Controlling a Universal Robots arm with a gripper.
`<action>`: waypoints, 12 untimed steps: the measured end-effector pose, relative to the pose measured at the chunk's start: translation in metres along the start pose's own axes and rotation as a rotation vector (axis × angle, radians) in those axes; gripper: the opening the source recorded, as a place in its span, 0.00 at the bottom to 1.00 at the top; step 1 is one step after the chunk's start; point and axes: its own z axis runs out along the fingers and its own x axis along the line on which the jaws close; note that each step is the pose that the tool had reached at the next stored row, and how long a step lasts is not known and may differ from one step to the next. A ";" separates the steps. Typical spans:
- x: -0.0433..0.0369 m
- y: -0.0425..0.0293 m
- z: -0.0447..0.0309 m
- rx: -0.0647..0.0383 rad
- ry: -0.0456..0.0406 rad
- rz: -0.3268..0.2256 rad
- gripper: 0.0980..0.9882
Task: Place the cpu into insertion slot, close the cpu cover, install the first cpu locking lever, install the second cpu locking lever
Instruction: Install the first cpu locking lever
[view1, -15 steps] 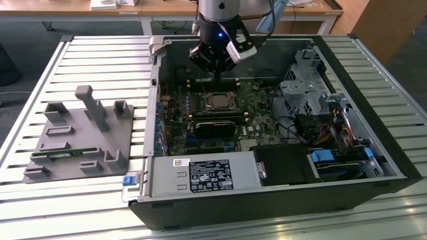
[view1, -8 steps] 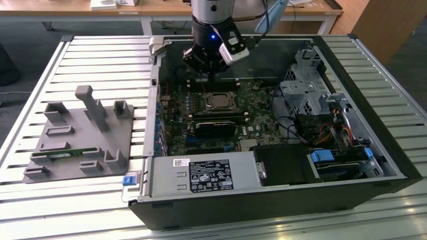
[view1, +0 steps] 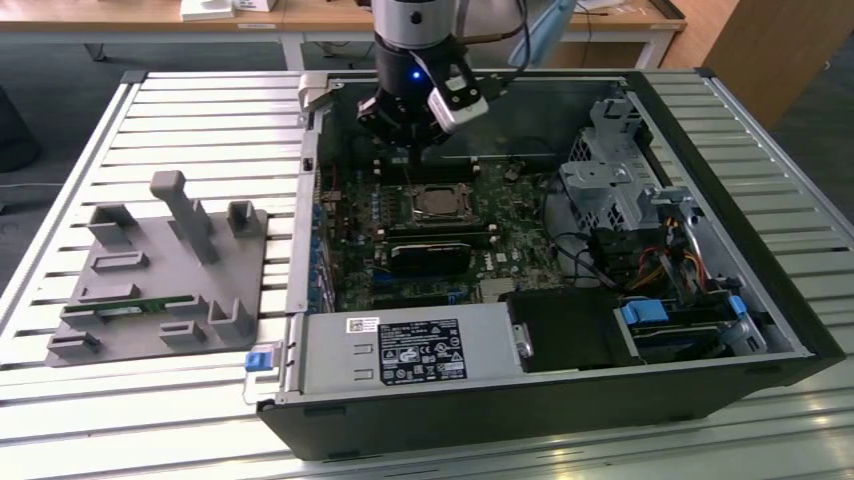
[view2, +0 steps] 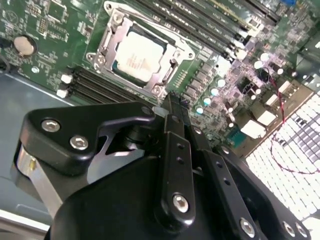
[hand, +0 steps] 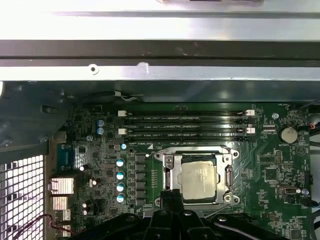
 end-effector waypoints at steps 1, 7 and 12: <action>0.0008 0.0002 0.0000 0.000 0.0000 0.000 0.01; 0.0121 0.0015 0.0014 0.000 0.0001 0.000 0.01; 0.0200 0.0040 0.0046 0.000 0.0000 0.000 0.01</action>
